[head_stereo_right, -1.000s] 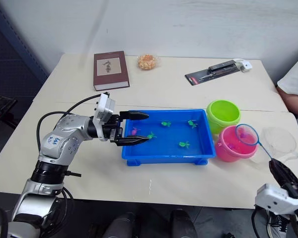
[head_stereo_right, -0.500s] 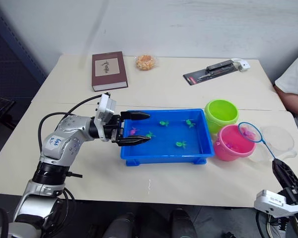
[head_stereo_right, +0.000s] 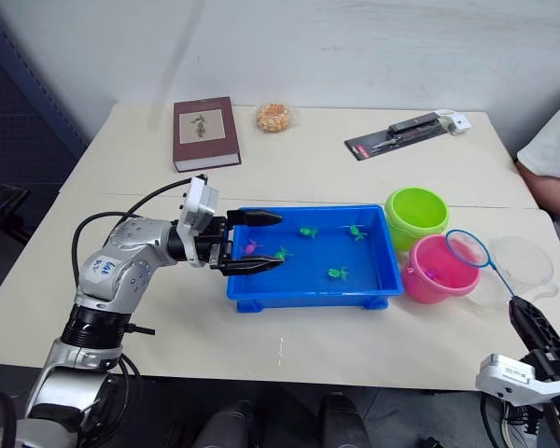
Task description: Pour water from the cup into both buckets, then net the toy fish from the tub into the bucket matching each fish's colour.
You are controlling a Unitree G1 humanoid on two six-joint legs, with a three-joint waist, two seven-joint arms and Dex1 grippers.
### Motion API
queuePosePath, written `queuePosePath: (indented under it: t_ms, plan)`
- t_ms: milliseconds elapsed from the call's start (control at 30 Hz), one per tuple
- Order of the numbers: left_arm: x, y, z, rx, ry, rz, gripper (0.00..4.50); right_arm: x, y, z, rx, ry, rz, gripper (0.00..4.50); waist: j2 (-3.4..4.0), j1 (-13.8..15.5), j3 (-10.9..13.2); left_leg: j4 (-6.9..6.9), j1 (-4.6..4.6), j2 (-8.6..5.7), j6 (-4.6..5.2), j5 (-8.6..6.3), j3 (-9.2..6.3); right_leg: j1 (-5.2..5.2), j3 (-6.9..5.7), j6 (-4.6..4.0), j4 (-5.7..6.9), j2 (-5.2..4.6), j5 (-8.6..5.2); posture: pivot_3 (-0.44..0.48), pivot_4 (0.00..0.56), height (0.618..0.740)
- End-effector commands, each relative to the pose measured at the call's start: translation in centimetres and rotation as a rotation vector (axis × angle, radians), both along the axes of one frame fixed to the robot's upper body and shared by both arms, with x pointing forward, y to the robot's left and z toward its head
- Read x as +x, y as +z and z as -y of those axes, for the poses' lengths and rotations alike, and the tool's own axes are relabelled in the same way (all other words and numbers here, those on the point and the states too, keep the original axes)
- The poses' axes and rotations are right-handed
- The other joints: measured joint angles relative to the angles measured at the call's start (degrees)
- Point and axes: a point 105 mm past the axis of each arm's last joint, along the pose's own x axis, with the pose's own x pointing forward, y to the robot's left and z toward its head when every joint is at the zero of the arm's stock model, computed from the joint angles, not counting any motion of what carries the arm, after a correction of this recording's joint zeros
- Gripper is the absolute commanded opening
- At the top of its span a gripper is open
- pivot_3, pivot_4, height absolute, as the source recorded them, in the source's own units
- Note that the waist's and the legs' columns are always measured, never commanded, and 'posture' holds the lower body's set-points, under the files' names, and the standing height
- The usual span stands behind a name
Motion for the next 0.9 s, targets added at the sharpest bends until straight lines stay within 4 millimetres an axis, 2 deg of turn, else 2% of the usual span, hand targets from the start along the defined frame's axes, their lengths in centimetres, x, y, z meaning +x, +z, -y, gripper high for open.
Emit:
queuePosePath:
  t_ms: [33, 200, 333, 400, 533, 667, 800, 900]
  plan:
    - [-0.2, 0.5, -0.9, -0.005, 0.025, 0.042, 4.49, 1.1, 4.2, -1.8, 0.263, 0.121, 0.113, 0.00, 0.01, -0.4, 0.0, 0.00, 0.03, 0.01, 0.00, 0.00, 0.06, 0.01, 0.00, 0.00, 0.02, 0.00, 0.00, 0.000, 0.150, 0.738]
    - [0.0, 0.2, -3.4, 0.021, 0.093, 0.045, 4.49, 2.8, 6.3, -4.7, 0.638, 0.323, -0.020, 0.00, 0.00, -1.3, 0.0, -0.07, 0.39, 0.16, 0.00, 0.00, 0.04, 0.34, 0.01, 0.00, 0.02, 0.04, 0.00, 0.000, 0.150, 0.738]
    - [0.1, -0.1, -5.9, 0.062, 0.181, 0.067, 4.49, 3.8, 5.8, -10.0, 1.003, 0.517, -0.405, 0.00, 0.00, -1.3, 0.0, -0.07, 0.45, 0.30, 0.00, -0.01, 0.01, 0.41, 0.00, 0.00, 0.10, -0.05, 0.00, 0.000, 0.150, 0.738]
    - [0.2, -0.2, -7.2, 0.081, 0.236, 0.083, 4.49, 4.5, 5.3, -12.1, 1.081, 0.551, -0.547, 0.00, -0.03, -1.3, 0.0, -0.05, 0.46, 0.39, -0.01, -0.01, -0.07, 0.47, -0.03, -0.01, 0.10, -0.13, 0.01, 0.000, 0.150, 0.738]
    - [0.0, -0.3, -9.4, 0.121, 0.314, 0.081, 4.49, 6.9, 3.8, -15.2, 1.111, 0.524, -0.714, 0.00, -0.11, -1.2, 0.1, -0.04, 0.43, 0.38, -0.03, -0.03, -0.15, 0.45, -0.09, -0.03, -0.07, -0.20, 0.01, 0.000, 0.150, 0.738]
    - [-0.6, -0.7, -10.9, 0.166, 0.337, 0.060, 4.49, 8.5, 3.1, -17.6, 1.106, 0.513, -0.767, 0.00, -0.10, -1.0, 0.1, -0.05, 0.21, 0.34, -0.06, -0.02, -0.22, 0.20, -0.16, -0.07, -0.07, -0.26, -0.01, 0.000, 0.150, 0.738]
    - [-1.0, -0.9, -11.7, 0.202, 0.346, 0.044, 4.49, 10.1, 1.4, -19.7, 1.019, 0.473, -0.812, 0.00, -0.10, -1.0, 0.1, 0.07, -0.18, 0.32, -0.09, -0.01, -0.27, -0.07, -0.20, -0.10, 0.01, -0.29, 0.02, 0.000, 0.150, 0.738]
    - [-1.4, -1.2, -11.6, 0.227, 0.328, 0.038, 4.49, 10.9, 0.3, -20.4, 0.937, 0.454, -0.831, 0.00, -0.10, -1.0, 0.1, 0.05, -0.23, 0.31, -0.08, -0.01, -0.28, -0.08, -0.24, -0.10, 0.02, -0.30, 0.02, 0.000, 0.150, 0.738]
